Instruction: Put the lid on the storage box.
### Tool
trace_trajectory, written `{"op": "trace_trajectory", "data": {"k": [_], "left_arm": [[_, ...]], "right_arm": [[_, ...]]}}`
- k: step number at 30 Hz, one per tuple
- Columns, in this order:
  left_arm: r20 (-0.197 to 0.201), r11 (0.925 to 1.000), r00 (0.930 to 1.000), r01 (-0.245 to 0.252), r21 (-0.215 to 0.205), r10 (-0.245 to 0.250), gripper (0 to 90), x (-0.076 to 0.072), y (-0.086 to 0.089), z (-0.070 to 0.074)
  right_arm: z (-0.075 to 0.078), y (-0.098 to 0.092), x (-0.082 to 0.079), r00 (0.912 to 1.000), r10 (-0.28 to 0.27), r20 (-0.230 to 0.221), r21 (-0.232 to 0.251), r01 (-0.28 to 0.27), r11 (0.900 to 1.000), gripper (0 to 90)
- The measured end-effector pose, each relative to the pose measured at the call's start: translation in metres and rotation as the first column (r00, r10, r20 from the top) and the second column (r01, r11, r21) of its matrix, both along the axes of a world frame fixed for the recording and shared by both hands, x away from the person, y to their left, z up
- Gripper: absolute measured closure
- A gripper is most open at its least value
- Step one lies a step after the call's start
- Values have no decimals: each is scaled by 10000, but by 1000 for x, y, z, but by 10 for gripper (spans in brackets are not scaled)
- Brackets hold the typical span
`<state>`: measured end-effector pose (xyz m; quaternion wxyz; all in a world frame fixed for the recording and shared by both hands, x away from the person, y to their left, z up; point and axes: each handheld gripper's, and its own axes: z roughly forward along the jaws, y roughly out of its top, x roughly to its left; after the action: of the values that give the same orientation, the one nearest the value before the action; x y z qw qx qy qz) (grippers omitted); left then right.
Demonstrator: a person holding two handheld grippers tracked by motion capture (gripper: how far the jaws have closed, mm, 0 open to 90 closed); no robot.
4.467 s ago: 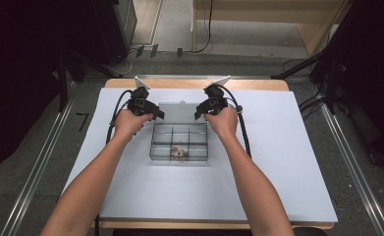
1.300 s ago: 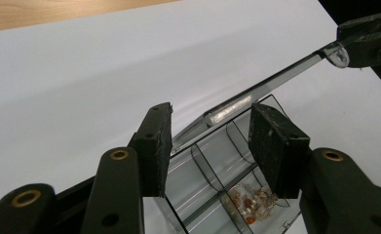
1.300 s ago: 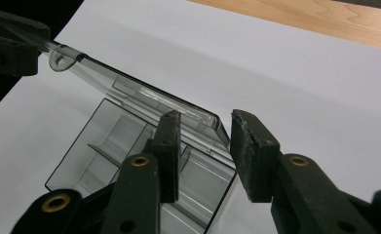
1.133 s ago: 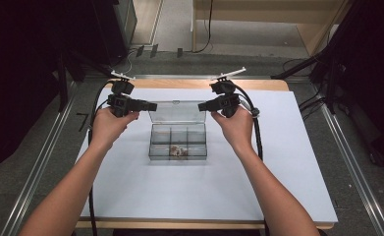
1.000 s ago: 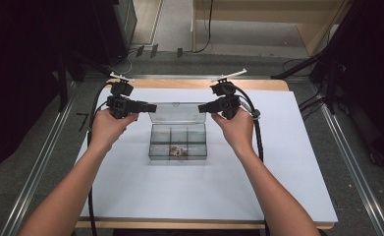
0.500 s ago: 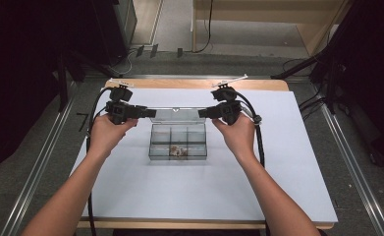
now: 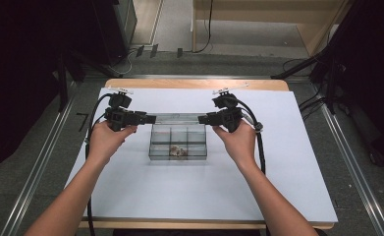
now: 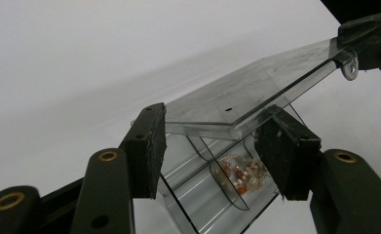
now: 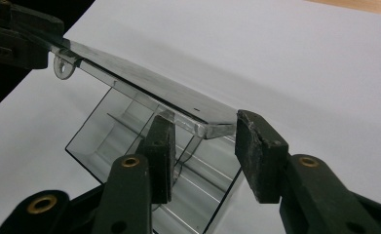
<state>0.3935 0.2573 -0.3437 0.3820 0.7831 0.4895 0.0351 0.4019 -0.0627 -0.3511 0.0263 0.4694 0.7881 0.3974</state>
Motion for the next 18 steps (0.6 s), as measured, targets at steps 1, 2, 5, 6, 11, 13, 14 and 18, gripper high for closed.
{"op": "trace_trajectory", "data": {"k": [1, 2, 5, 6, 11, 13, 14, 18], "left_arm": [[-34, 10000, 10000, 11, 9, -11, 453, -1, 0, 0], [-25, 10000, 10000, 12, 25, -12, 450, -2, 0, -1], [-7, 10000, 10000, 5, -23, -5, 442, -5, 1, -4], [-27, 10000, 10000, 25, -20, -25, 438, -6, 1, -5], [111, 9999, 9999, 102, 16, -102, 434, -12, 1, -9], [171, 9999, 9998, 119, 32, -119, 429, -13, 1, -10], [158, 9999, 9998, 100, 18, -101, 426, -14, 1, -10], [217, 9999, 9996, 166, 5, -166, 422, -18, 0, -14]], "right_arm": [[-1, 0, -1, 10000, 7, 10, -5, -7, 10000, 605], [-2, -1, -2, 10000, 19, -12, 37, -19, 10000, 602], [-3, -1, -5, 10000, 46, 7, 15, -46, 10000, 598], [-4, -1, -6, 10000, 65, 8, 0, -65, 10000, 594], [-6, -1, -12, 9998, 128, 134, -86, -127, 9999, 589], [-7, -1, -15, 9998, 117, 187, -118, -114, 9999, 589], [-8, -1, -17, 9998, 95, 176, -79, -94, 9999, 588], [-12, -2, -20, 9997, 134, 199, -56, -133, 9999, 583]]}}
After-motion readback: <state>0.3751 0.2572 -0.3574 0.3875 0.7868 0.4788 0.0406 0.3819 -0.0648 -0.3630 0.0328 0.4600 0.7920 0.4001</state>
